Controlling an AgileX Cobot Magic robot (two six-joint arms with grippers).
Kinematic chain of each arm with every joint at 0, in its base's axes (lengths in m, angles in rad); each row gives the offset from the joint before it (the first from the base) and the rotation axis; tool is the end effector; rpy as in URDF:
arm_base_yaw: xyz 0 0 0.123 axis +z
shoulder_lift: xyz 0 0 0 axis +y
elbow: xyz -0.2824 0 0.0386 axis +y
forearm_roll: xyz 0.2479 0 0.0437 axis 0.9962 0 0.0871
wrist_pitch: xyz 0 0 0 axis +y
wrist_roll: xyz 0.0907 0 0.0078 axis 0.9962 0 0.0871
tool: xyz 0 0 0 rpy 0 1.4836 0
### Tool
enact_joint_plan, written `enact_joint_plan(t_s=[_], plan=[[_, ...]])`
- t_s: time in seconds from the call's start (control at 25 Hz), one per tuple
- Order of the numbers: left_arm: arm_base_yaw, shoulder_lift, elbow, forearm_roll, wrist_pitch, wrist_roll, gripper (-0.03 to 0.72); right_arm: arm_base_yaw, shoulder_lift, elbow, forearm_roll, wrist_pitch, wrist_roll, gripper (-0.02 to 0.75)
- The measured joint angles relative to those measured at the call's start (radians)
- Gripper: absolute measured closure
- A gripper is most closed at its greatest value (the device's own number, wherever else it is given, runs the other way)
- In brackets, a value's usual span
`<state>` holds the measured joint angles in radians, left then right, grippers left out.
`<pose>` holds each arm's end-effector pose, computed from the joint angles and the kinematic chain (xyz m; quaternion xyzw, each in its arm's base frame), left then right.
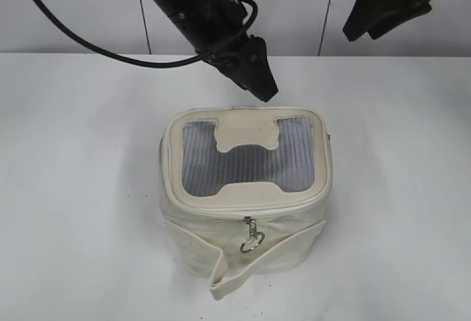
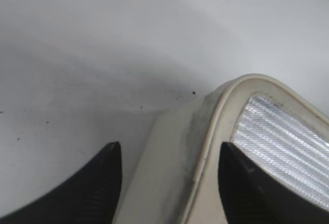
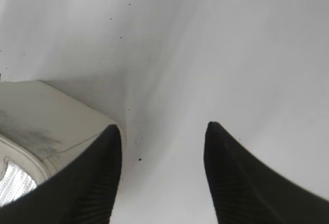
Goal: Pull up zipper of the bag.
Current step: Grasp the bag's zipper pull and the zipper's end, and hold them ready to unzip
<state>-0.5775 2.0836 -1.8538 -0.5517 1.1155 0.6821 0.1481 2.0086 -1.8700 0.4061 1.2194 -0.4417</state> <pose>0.3562 -0.2833 0.2616 0.4950 0.8154 -0.2521 0.1632 0.4237 0.0974 0.2914 -0.2429 0.9384 0.1740 0.1737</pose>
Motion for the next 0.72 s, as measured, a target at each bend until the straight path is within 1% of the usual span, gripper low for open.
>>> enact_joint_plan(t_s=[0.08, 0.2, 0.36, 0.72], plan=[[0.000, 0.050, -0.068, -0.034, 0.065, 0.000, 0.230, -0.007, -0.027, 0.035, -0.016, -0.001, 0.000, 0.328], [0.000, 0.086, -0.125, -0.074, 0.087, 0.000, 0.219, -0.016, -0.067, 0.096, -0.053, -0.001, 0.000, 0.328], [0.000, 0.110, -0.136, -0.085, 0.094, 0.000, 0.193, -0.020, -0.107, 0.166, -0.090, -0.001, 0.000, 0.328], [-0.003, 0.149, -0.136, -0.124, 0.096, 0.000, 0.188, -0.021, -0.135, 0.306, -0.092, -0.001, 0.048, 0.330]])
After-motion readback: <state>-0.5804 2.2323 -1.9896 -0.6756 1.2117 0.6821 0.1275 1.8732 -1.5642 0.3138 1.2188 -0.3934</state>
